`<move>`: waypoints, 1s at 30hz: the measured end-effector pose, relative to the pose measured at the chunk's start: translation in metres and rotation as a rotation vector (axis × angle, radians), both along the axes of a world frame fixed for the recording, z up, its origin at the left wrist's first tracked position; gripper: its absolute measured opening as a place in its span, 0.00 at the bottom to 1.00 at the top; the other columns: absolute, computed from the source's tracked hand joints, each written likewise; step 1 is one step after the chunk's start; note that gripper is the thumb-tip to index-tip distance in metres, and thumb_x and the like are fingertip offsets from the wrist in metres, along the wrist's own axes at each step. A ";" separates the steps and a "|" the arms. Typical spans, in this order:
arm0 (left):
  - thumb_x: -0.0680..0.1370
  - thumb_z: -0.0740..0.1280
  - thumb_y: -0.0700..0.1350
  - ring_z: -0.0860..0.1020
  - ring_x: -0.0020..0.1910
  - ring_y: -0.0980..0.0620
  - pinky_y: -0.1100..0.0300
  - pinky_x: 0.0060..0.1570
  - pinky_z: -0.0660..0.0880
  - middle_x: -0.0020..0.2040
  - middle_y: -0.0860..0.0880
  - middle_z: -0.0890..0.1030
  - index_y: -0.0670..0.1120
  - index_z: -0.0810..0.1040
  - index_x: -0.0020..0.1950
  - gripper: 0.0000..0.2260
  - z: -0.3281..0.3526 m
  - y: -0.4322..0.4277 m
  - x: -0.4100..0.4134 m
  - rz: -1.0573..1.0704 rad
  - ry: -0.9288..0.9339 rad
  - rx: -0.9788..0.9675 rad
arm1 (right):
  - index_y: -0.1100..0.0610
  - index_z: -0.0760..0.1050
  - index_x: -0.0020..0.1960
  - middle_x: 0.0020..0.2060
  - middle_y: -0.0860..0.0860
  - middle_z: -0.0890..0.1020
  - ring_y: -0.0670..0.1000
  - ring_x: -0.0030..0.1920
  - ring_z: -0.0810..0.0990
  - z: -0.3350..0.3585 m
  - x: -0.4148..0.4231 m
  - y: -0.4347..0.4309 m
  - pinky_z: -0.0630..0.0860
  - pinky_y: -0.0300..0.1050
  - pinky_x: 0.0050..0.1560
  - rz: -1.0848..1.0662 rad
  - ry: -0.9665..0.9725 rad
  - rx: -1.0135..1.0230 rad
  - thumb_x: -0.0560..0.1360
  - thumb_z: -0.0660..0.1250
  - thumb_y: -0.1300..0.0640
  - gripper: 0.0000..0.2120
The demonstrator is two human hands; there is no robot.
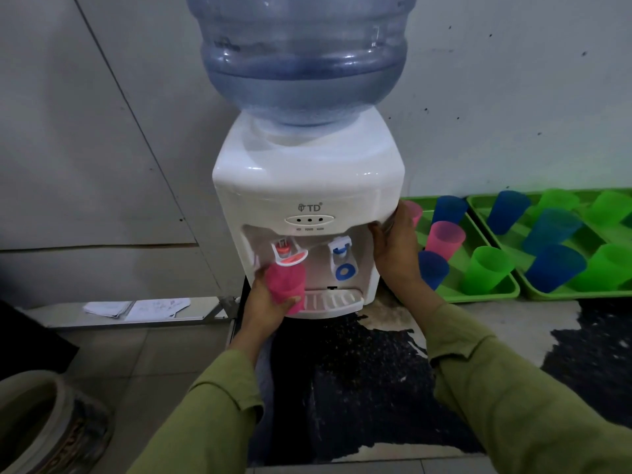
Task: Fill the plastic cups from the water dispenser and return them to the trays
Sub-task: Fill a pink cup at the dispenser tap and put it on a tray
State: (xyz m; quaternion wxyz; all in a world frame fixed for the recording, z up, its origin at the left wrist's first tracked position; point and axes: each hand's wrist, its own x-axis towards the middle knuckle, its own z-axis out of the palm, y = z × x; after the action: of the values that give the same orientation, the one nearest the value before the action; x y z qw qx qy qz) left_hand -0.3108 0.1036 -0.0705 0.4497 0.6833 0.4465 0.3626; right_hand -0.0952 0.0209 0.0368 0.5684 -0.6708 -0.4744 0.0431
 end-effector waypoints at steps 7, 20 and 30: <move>0.63 0.77 0.32 0.75 0.56 0.49 0.53 0.59 0.73 0.56 0.49 0.74 0.43 0.65 0.65 0.35 0.005 -0.002 0.001 0.009 -0.013 -0.006 | 0.63 0.66 0.61 0.53 0.59 0.77 0.57 0.54 0.76 0.001 -0.001 -0.002 0.75 0.52 0.53 -0.028 -0.016 -0.041 0.75 0.63 0.64 0.16; 0.63 0.78 0.36 0.74 0.47 0.56 0.73 0.40 0.67 0.49 0.55 0.75 0.44 0.67 0.64 0.33 0.014 -0.008 0.001 0.036 0.073 0.067 | 0.54 0.74 0.41 0.31 0.45 0.77 0.47 0.34 0.76 0.020 -0.065 -0.014 0.69 0.42 0.36 0.039 -0.127 -0.283 0.76 0.61 0.44 0.14; 0.64 0.77 0.36 0.74 0.45 0.56 0.72 0.40 0.68 0.48 0.56 0.75 0.43 0.67 0.63 0.31 0.009 -0.009 0.001 0.071 0.047 0.014 | 0.65 0.77 0.38 0.32 0.57 0.77 0.53 0.35 0.73 0.008 -0.089 0.015 0.66 0.43 0.35 0.201 0.184 -0.582 0.73 0.64 0.52 0.15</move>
State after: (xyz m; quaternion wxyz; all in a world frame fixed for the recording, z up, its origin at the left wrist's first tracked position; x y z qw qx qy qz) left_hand -0.3098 0.0945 -0.0611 0.4210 0.6786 0.4784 0.3653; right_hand -0.1837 0.0355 0.0444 0.3862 -0.7483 -0.4527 0.2933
